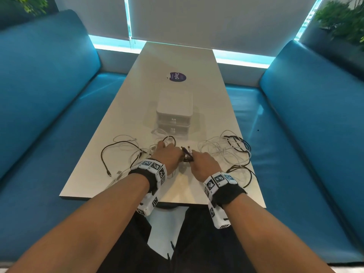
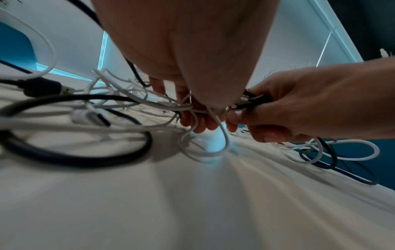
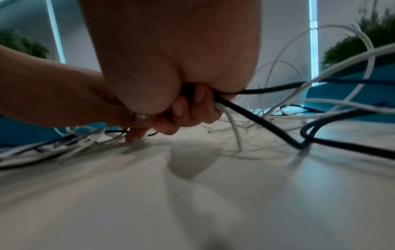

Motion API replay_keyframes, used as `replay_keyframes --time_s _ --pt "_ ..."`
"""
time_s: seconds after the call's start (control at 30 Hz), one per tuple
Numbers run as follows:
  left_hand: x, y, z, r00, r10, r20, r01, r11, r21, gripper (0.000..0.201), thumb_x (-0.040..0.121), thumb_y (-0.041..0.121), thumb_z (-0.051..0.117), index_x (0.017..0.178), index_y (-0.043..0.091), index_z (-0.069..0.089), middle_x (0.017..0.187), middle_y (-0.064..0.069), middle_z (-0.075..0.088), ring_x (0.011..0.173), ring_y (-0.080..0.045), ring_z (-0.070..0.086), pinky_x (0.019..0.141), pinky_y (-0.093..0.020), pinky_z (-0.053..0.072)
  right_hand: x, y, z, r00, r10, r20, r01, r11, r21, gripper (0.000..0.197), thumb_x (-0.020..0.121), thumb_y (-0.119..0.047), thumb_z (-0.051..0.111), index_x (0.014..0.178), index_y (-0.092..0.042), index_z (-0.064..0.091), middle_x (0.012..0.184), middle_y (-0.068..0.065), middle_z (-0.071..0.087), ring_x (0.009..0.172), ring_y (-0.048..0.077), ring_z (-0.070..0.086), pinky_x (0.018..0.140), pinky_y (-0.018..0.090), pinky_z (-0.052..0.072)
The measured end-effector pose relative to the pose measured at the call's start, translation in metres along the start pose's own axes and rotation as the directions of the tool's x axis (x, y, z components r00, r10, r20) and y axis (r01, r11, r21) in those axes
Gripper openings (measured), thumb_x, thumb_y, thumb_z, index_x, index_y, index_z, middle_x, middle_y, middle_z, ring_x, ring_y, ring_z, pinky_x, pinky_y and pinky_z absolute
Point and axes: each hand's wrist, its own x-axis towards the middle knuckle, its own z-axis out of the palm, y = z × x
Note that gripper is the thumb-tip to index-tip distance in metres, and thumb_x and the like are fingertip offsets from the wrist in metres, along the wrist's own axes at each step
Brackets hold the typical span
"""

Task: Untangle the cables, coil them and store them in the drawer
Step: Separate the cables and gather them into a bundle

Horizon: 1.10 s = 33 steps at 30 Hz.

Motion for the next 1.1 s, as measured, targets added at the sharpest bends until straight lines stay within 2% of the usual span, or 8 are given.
replay_keyframes --time_s 0.1,0.23,0.3,0.5,0.73,0.83,1.0,1.1 --pt "0.002 -0.006 0.006 1.0 0.023 0.004 -0.022 0.998 -0.051 0.025 0.1 0.017 0.041 0.089 0.03 0.059 0.092 0.007 0.06 0.099 -0.02 0.052 0.094 -0.044 0.028 -0.001 0.007 0.002 1.0 -0.004 0.007 0.004 0.998 -0.058 0.022 0.099 -0.028 0.039 0.113 -0.018 0.054 0.095 0.009 0.063 0.084 0.03 0.063 0.075 0.042 0.055" --pt "0.001 -0.014 0.015 0.996 0.072 -0.042 -0.074 0.997 -0.027 0.021 0.096 0.022 0.057 0.113 0.035 0.061 0.114 0.009 0.058 0.112 -0.019 0.049 0.096 -0.045 0.03 -0.003 0.024 -0.002 0.995 0.101 0.006 -0.1 0.99 -0.096 0.024 0.099 -0.022 0.039 0.114 -0.018 0.057 0.103 0.009 0.065 0.091 0.028 0.064 0.079 0.041 0.054" --pt "-0.001 -0.023 0.019 0.998 0.038 -0.05 -0.04 0.998 -0.045 0.026 0.093 0.02 0.062 0.114 0.035 0.059 0.12 0.01 0.055 0.114 -0.019 0.048 0.097 -0.044 0.031 -0.005 0.038 -0.006 0.981 0.195 -0.013 -0.195 0.977 -0.084 0.026 0.097 -0.021 0.039 0.114 -0.019 0.059 0.107 0.008 0.066 0.097 0.029 0.064 0.082 0.04 0.053" --pt "-0.002 -0.031 0.009 0.997 0.058 -0.048 -0.065 0.981 -0.184 0.025 0.102 0.022 0.044 0.122 0.023 0.06 0.13 0.005 0.054 0.117 -0.02 0.052 0.1 -0.04 0.033 -0.01 0.069 -0.023 0.923 0.369 -0.11 -0.379 0.92 -0.099 0.025 0.096 -0.017 0.042 0.114 -0.011 0.058 0.112 0.012 0.066 0.105 0.032 0.063 0.086 0.038 0.048" --pt "-0.002 -0.026 0.008 0.995 0.06 -0.08 -0.086 0.927 -0.365 0.028 0.104 0.019 0.038 0.121 0.018 0.06 0.128 0.0 0.059 0.112 -0.024 0.058 0.099 -0.041 0.042 -0.007 0.034 -0.008 0.979 0.155 -0.129 -0.161 0.986 -0.038 0.047 0.099 -0.021 0.038 0.145 -0.026 0.032 0.101 0.014 0.065 0.091 0.035 0.065 0.07 0.038 0.048" --pt "-0.003 -0.029 0.01 0.993 0.036 -0.112 -0.079 0.911 -0.406 0.029 0.101 0.012 0.04 0.119 0.019 0.061 0.128 0.001 0.062 0.114 -0.023 0.058 0.099 -0.04 0.044 -0.007 0.031 -0.006 0.99 0.132 -0.053 -0.136 0.987 -0.086 0.034 0.1 -0.024 0.036 0.132 -0.021 0.045 0.105 0.012 0.064 0.094 0.033 0.064 0.078 0.04 0.053" --pt "-0.006 -0.046 0.01 0.986 -0.048 -0.157 -0.02 0.913 -0.407 0.041 0.09 0.0 0.045 0.118 0.026 0.061 0.133 0.006 0.058 0.12 -0.021 0.056 0.103 -0.04 0.043 -0.009 0.045 -0.014 0.918 0.393 -0.059 -0.395 0.918 -0.034 0.022 0.098 -0.019 0.045 0.11 -0.012 0.062 0.11 0.009 0.067 0.101 0.03 0.065 0.084 0.038 0.051" --pt "-0.008 -0.057 0.005 0.974 -0.077 -0.213 0.022 0.968 -0.251 0.043 0.085 0.0 0.053 0.12 0.023 0.06 0.131 0.002 0.054 0.117 -0.023 0.052 0.098 -0.037 0.038 -0.011 0.054 -0.02 0.902 0.426 -0.065 -0.429 0.902 -0.042 0.025 0.098 -0.028 0.053 0.11 -0.01 0.065 0.116 0.007 0.066 0.108 0.031 0.063 0.093 0.039 0.051"
